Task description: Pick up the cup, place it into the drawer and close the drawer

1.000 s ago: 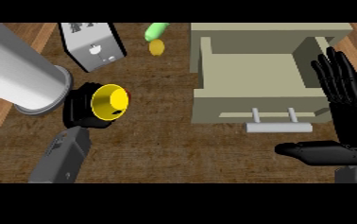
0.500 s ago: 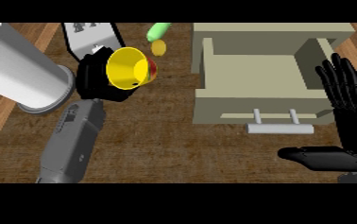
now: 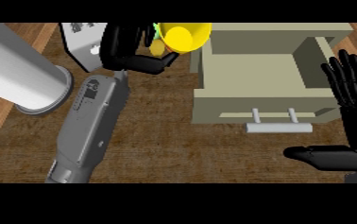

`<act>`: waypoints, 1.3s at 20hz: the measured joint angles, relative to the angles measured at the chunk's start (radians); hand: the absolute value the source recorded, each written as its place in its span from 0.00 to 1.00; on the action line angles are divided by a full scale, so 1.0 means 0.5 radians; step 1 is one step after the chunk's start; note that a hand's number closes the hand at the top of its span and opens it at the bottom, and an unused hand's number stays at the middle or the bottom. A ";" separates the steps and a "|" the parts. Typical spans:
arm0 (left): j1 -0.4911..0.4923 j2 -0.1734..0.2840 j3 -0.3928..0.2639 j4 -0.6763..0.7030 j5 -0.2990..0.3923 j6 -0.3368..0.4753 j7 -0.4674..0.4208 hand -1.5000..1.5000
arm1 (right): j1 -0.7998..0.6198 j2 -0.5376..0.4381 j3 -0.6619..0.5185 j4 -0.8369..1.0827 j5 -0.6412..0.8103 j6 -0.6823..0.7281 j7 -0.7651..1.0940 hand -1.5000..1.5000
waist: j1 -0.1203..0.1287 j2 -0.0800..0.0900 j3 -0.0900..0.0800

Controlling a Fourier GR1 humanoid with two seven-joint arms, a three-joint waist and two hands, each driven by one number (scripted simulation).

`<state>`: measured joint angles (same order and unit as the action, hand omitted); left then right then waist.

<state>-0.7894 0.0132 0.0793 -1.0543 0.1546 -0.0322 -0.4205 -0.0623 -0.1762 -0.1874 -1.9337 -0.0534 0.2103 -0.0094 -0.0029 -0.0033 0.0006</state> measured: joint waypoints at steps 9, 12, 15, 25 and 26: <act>-0.490 -0.023 -0.171 0.336 0.054 0.366 0.182 1.00 | -0.036 0.019 0.019 0.089 0.041 -0.001 -0.076 0.00 | -0.031 0.012 -0.001; -0.635 -0.025 -0.216 0.488 0.140 0.427 0.236 1.00 | -0.036 -0.014 -0.013 0.088 0.002 0.037 -0.080 0.00 | -0.045 0.014 0.000; -0.759 -0.025 -0.300 0.647 0.261 0.526 0.252 1.00 | -0.041 -0.001 0.007 0.091 0.016 0.032 -0.079 0.00 | -0.061 0.017 0.000; -0.899 -0.026 -0.684 1.049 0.605 0.697 0.093 1.00 | -0.085 -0.020 -0.008 0.118 -0.013 0.058 -0.081 0.00 | -0.110 0.028 0.000; -0.901 -0.026 -0.732 1.051 0.642 0.709 0.101 1.00 | -0.070 -0.020 -0.008 0.114 -0.012 0.064 -0.092 0.00 | -0.108 0.026 0.000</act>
<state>-1.2397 -0.0001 -0.2868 -0.5288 0.4755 0.3224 -0.3703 -0.0975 -0.1864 -0.1914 -1.8765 -0.0592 0.2425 -0.0552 -0.0568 0.0099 0.0007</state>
